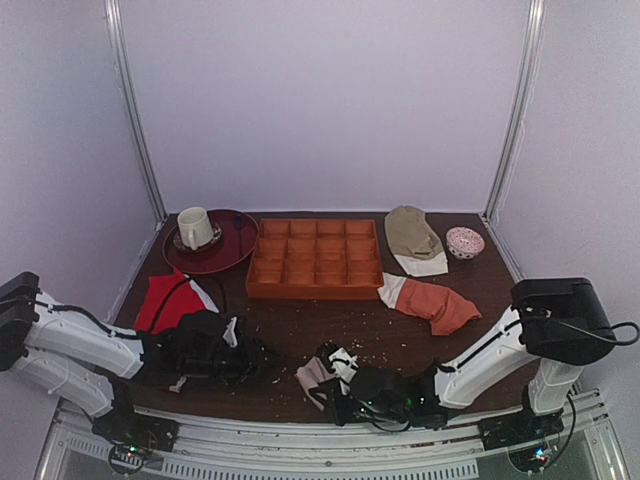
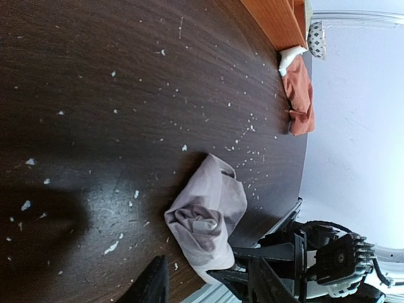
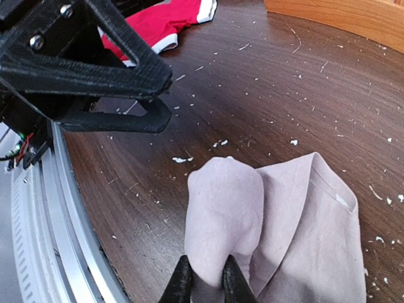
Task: Roll the underwear
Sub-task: Roll the underwear at the center of the board.
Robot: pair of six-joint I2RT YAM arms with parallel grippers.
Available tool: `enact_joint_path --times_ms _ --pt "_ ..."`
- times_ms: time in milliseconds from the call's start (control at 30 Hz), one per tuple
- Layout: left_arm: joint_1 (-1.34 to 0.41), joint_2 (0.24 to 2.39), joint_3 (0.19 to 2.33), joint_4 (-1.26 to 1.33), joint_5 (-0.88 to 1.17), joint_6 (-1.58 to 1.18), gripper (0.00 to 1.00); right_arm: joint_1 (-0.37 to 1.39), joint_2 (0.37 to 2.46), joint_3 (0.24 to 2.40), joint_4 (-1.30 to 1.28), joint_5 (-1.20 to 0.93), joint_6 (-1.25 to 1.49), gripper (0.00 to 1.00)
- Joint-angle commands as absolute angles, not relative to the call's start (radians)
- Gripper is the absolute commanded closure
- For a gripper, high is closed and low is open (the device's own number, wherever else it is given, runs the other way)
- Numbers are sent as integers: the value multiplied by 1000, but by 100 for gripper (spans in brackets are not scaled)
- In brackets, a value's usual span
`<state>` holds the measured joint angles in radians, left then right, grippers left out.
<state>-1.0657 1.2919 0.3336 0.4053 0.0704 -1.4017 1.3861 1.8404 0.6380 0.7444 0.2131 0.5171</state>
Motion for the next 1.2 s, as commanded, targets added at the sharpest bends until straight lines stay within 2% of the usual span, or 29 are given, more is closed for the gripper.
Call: enact_joint_path --times_ms 0,300,633,833,1167 --pt "-1060 1266 335 363 46 -1380 56 1368 1906 568 807 135 677 100" --pt "-1066 1265 322 374 43 -1388 56 1347 1986 472 1046 115 810 100" --pt "-1089 1316 342 416 40 -1399 55 1335 1992 463 1017 131 929 100" --pt "-1105 1354 344 464 38 -1406 52 1326 2053 436 1118 117 1009 100" --pt "-1149 1503 362 668 62 -1424 51 1325 2112 451 1152 91 996 100"
